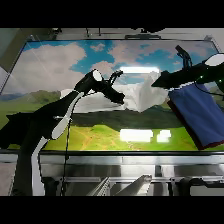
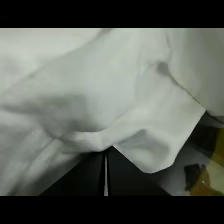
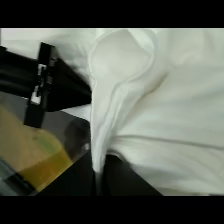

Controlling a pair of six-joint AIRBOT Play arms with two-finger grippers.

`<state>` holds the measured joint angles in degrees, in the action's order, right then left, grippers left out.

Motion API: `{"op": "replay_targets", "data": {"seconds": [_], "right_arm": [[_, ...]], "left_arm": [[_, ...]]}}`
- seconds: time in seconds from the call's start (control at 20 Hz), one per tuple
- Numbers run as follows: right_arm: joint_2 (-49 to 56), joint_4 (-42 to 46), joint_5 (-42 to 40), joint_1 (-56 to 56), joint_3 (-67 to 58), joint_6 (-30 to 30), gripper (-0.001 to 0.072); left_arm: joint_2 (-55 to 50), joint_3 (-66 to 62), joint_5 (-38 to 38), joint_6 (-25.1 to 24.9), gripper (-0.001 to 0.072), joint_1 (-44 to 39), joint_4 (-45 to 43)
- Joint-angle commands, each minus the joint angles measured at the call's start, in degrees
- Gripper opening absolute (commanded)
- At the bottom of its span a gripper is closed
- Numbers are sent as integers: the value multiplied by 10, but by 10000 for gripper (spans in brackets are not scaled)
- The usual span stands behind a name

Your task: Fold the shirts.

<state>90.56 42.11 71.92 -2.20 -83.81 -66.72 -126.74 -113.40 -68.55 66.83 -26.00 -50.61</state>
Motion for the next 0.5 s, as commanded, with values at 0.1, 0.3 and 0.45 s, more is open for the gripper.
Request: {"op": "replay_targets", "data": {"seconds": [0.1, 0.3, 0.45], "right_arm": [[-4, -19, -28, 50, -41, -26, 19], [-4, 32, -24, 48, -41, -57, 19], [-3, 45, -13, 44, -41, -58, 19]], "left_arm": [[0, 0, -37, 3, 21, -3, -4], [0, 0, -115, 3, 21, 13, -3], [10, 0, -148, 3, 21, 25, -3]]}}
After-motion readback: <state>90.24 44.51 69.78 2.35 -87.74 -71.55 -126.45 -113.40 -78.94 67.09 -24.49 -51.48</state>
